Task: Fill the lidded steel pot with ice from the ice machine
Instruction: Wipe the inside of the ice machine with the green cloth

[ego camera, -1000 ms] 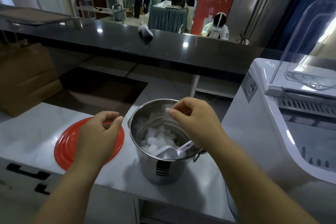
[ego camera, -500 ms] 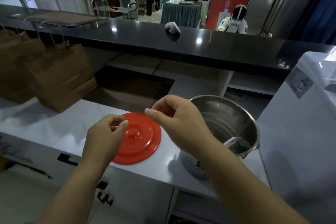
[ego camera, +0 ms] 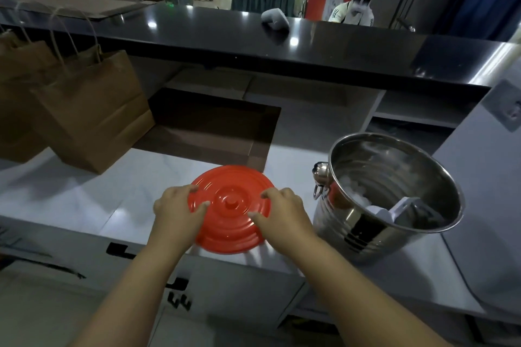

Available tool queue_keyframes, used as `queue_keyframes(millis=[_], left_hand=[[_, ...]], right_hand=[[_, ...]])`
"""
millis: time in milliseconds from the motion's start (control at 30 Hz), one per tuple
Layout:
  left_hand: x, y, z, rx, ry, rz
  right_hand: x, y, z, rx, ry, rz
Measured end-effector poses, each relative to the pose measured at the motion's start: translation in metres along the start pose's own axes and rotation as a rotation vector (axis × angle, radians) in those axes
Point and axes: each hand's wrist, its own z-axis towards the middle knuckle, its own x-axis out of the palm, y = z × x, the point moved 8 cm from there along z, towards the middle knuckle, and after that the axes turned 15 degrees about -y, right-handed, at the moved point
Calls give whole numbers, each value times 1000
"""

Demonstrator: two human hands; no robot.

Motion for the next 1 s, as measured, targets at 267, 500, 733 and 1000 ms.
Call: queue_keyframes(millis=[267,500,733,1000], left_hand=[[34,43,10,-39,180,135],[31,45,9,-55,140,103],[7,51,15,-132,5,-71],[-46,7,22,-92,-173,-317]], right_hand=[[36,-29,-1,167,116,-94],[47,-26,1,159,76,20],[31,-1,-1,120,-23,316],[-37,51,-8,-155,-268,397]])
